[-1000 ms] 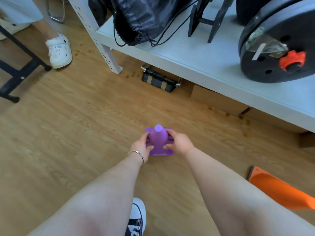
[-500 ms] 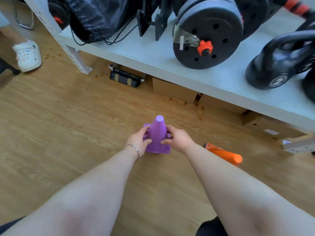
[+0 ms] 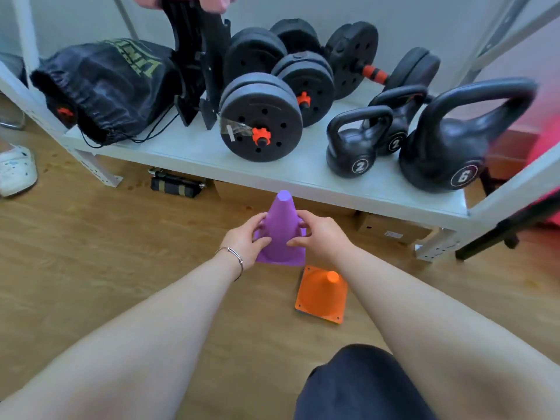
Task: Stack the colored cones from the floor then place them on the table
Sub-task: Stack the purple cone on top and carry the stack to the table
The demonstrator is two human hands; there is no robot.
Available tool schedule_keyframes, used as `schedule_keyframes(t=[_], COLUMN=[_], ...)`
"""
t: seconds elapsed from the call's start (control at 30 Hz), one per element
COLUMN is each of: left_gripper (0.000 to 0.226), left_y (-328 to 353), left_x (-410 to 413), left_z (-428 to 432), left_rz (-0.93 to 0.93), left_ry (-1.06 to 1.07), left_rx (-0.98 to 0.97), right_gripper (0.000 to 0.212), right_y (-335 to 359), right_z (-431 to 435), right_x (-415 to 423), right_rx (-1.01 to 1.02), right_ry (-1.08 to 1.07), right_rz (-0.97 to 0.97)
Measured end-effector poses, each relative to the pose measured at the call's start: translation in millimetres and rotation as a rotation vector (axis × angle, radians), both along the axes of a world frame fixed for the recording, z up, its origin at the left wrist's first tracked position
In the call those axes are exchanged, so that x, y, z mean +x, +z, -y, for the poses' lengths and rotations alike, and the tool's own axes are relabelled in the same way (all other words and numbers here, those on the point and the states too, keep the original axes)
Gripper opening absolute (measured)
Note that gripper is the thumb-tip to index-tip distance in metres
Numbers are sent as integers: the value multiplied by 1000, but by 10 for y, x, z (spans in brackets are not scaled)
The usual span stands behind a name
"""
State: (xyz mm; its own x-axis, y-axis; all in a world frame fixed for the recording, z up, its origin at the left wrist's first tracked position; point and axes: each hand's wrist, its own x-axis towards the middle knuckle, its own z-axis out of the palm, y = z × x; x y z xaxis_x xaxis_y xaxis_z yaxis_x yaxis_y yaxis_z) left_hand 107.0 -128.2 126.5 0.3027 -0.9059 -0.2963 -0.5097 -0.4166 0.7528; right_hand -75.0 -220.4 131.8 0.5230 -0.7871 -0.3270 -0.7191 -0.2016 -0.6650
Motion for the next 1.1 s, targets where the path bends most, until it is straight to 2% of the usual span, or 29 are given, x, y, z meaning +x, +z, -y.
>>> schedule_keyframes(t=[0.33,0.67,0.87,1.1], left_gripper=[54,55,57,59], left_y=[189,-537,-1060,-1401], left_x=[-819,-1111,-1087,-1093], left_z=[128,63,26,-17], left_rz=[-50,-116,-155,-140], left_ry=[-110,-177,-163,-183], left_rx=[-34,63,130,208], right_gripper=[72,76,76,76], right_y=[213,-446,-879,-1248], right_z=[-57,-231,-231,-421], right_x=[-952,-1259,-1217,-1287], right_rx=[-34,80,125,175], right_ry=[-91,-170,-118,-177], right_rz=[-24,-126,-184,-147])
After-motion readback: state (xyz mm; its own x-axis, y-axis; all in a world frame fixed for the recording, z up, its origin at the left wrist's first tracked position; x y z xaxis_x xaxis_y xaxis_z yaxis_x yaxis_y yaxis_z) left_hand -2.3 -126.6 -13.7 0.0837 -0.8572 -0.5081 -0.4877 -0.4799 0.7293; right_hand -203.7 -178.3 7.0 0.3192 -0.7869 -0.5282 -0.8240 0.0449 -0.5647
